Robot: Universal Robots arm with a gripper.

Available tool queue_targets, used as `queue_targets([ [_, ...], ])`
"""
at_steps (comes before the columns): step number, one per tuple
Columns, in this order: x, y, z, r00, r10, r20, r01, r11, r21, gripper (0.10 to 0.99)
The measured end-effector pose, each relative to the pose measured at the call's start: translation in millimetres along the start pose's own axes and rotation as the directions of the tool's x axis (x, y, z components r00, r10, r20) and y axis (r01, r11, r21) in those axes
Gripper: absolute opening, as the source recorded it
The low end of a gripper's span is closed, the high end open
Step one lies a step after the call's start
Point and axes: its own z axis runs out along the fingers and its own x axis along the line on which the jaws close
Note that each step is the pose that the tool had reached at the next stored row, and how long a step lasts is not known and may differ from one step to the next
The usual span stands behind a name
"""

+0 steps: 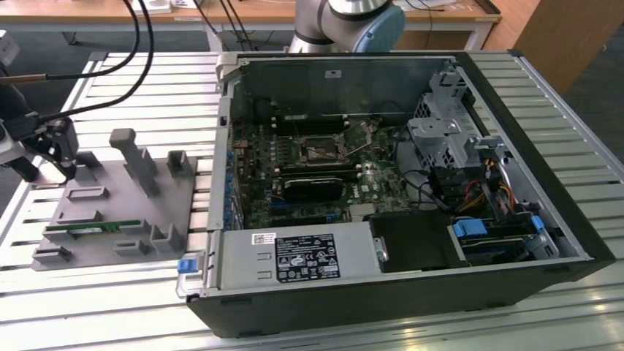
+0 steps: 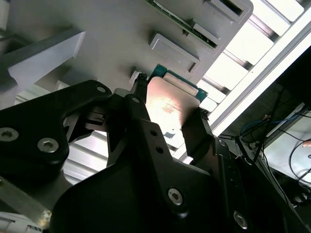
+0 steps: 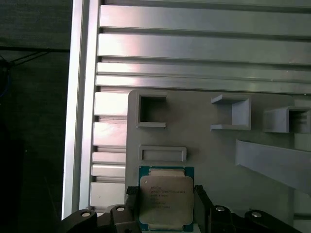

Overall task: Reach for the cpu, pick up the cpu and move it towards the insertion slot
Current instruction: 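Pick up the cpu and move it towards the insertion slot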

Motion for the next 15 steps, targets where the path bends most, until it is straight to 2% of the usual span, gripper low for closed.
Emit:
queue_targets([
  [7, -0.1, 0.3, -6.3, 1.0, 0.0, 0.0, 0.0, 1.0, 0.0, 0.537],
  [15, -0.1, 1.1, -19.8, 1.0, 0.0, 0.0, 0.0, 1.0, 0.0, 0.537],
])
